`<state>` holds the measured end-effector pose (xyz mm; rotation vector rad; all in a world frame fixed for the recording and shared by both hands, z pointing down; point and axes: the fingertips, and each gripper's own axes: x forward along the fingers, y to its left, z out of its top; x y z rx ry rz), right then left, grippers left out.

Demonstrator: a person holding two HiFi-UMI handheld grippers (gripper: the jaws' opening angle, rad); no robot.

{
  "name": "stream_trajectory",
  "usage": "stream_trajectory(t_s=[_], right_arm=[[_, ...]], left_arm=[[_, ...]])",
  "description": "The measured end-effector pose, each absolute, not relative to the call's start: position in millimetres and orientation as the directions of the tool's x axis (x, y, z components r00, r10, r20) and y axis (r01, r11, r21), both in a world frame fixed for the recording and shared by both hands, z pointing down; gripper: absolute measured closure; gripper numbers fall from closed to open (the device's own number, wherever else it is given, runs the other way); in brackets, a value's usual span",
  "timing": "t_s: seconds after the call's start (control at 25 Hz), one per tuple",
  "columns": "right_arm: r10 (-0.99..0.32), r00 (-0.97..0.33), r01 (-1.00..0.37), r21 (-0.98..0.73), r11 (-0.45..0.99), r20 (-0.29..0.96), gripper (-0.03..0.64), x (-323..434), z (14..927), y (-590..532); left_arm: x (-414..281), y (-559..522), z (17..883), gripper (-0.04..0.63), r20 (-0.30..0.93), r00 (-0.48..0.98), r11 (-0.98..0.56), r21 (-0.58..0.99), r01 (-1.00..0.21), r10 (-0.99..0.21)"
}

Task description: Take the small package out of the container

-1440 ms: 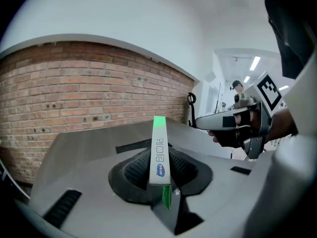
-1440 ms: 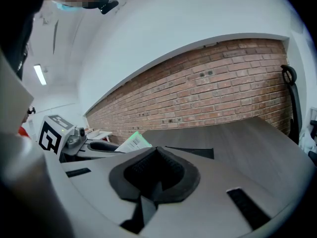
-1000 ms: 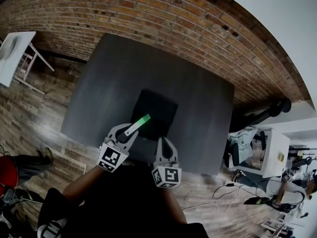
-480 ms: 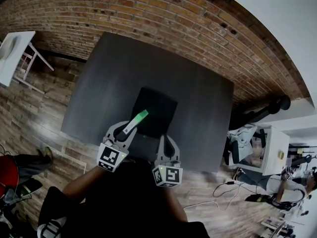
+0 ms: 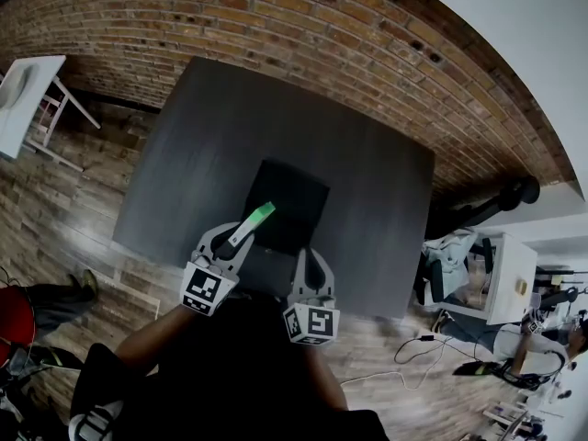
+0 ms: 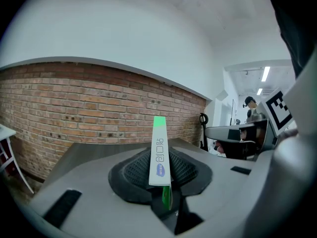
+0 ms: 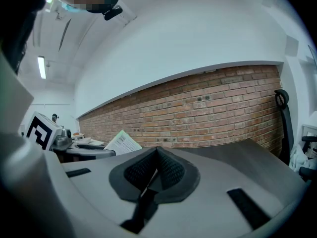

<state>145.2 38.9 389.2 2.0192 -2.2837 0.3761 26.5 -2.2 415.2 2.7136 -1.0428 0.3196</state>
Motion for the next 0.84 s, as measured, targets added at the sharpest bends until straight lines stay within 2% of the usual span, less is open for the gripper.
stream_trajectory(t_s=[0.84], right_arm=[[-0.968,-0.147,-0.984,-0.131,0.122,0.205,0.592,140.3,389.2,31.8]], left_arm=[[26.4,-4.8,420.3,0.483,0.281,0.732,-0.734,0.123,-0.668,-0.62]])
